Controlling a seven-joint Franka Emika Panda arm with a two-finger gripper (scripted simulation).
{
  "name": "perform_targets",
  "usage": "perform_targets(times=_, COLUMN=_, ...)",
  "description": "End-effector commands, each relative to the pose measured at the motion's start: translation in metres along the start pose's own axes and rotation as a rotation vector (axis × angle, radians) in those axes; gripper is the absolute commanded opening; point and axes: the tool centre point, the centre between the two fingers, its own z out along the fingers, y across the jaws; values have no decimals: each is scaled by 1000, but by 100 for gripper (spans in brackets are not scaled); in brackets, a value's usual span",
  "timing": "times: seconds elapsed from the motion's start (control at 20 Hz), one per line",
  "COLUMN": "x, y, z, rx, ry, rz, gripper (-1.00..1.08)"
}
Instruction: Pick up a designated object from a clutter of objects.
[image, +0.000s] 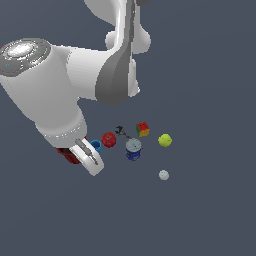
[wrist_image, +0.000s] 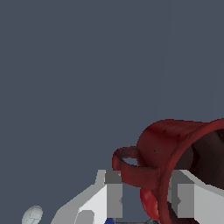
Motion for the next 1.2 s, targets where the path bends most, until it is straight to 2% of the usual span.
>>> perform_targets(times=0.0, x=-7, y=4, z=-30, rx=1, ry=2, rz=1, gripper=-100)
perform_targets(times=0.6, x=-34, y=17, z=-145, rx=-1, ry=3, rz=2, gripper=-100)
perform_targets(times=0.85, x=-39, y=19, z=-169, rx=-1, ry=3, rz=2, gripper=-100)
perform_targets(times=1.15, x=-40, y=19, z=-178, rx=-1, ry=3, rz=1, gripper=-100)
